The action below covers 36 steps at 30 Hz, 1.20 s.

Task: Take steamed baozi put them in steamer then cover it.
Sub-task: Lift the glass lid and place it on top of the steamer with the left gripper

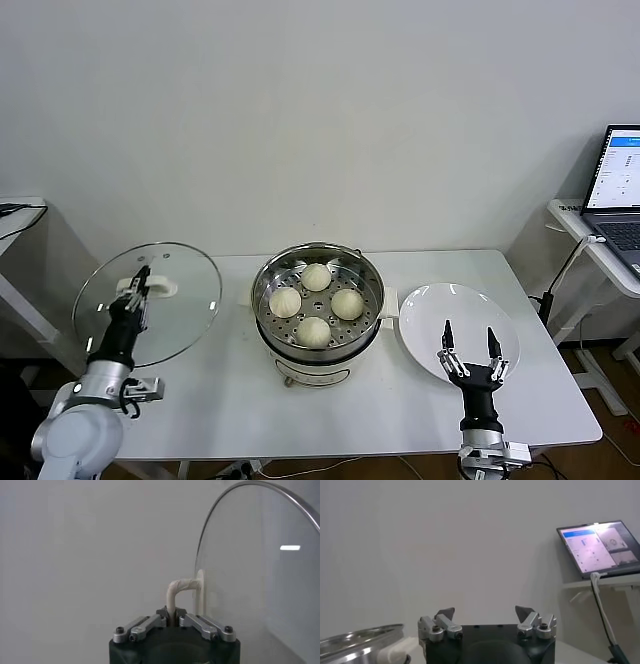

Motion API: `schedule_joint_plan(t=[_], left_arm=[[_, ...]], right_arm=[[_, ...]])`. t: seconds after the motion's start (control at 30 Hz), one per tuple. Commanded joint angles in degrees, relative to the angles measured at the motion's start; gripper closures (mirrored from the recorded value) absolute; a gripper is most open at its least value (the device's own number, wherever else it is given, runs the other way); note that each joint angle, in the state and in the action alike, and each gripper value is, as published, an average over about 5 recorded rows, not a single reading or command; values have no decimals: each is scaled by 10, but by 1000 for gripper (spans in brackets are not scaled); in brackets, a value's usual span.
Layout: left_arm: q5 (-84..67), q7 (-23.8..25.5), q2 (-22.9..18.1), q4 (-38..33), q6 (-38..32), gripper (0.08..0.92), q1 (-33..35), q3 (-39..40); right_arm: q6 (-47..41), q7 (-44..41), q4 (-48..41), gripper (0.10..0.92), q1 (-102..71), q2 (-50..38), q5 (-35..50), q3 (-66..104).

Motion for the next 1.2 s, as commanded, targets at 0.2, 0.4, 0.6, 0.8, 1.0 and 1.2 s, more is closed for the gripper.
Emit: schedule_joint_plan(t=[0.2,0.4,0.6,0.8,1.0,1.2], left_arm=[[87,151,12,-85,221,812,-134,315],[152,161,-36,-26,241,812,-178,385],[188,164,-84,31,255,812,-213,415],[210,164,-122,81,259,812,-238,426],[222,158,-156,124,257,812,-252,430],[227,148,-184,156,260,812,-256,428]], right_arm=[[7,-1,-4,203,0,9,-4,9],[9,-1,-2,203,-5,14,-8,14],[8,0,-3,203,-9,18,-14,15],[8,0,-6,203,-9,22,-19,12],[8,0,-10,203,-7,22,-20,13],[7,0,-16,203,-4,21,-20,14]])
